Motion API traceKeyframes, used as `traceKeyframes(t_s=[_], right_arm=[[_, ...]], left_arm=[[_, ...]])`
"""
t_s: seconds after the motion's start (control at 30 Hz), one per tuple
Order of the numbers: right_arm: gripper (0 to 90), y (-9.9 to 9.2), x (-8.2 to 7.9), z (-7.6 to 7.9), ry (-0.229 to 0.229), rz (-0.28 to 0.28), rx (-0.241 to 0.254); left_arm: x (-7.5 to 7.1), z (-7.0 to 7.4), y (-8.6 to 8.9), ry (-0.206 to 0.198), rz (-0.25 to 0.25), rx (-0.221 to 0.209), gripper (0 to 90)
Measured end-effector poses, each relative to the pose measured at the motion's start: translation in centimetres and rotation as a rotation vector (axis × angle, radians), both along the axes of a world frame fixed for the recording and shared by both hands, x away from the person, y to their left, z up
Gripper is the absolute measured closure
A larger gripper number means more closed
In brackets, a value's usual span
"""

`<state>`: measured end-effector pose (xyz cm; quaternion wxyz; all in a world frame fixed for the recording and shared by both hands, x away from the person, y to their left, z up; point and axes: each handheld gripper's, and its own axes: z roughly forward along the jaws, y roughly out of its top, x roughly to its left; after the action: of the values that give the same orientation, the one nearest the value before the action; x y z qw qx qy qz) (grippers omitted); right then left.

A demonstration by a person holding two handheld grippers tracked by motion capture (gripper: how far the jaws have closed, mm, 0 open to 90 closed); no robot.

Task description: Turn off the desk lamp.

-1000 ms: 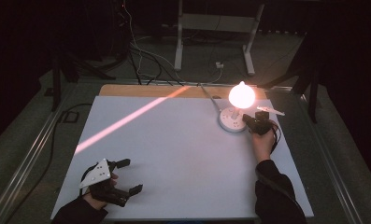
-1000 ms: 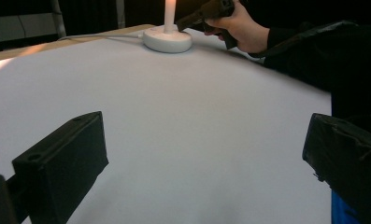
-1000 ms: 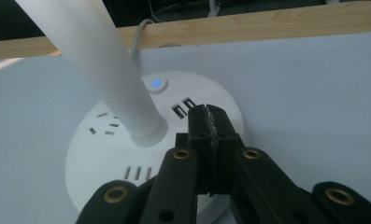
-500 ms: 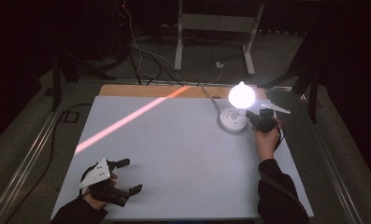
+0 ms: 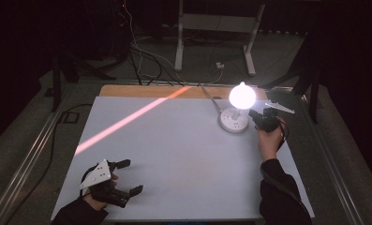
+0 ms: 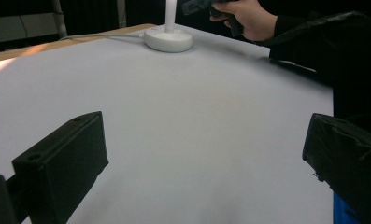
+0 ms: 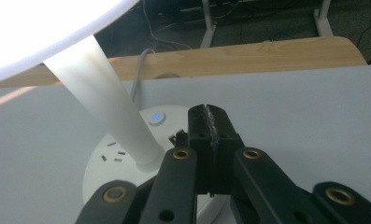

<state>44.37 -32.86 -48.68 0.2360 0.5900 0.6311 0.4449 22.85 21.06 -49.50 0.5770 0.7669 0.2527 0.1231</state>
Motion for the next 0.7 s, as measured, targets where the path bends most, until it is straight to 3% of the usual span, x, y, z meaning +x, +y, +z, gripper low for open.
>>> traceKeyframes(t_s=[0.7], right_arm=[[89.5,0.5,0.4,-1.8,0.038,0.007,-0.008]], left_arm=[[0.1,-0.1,0.0,0.004,-0.001,0.0,0.6]])
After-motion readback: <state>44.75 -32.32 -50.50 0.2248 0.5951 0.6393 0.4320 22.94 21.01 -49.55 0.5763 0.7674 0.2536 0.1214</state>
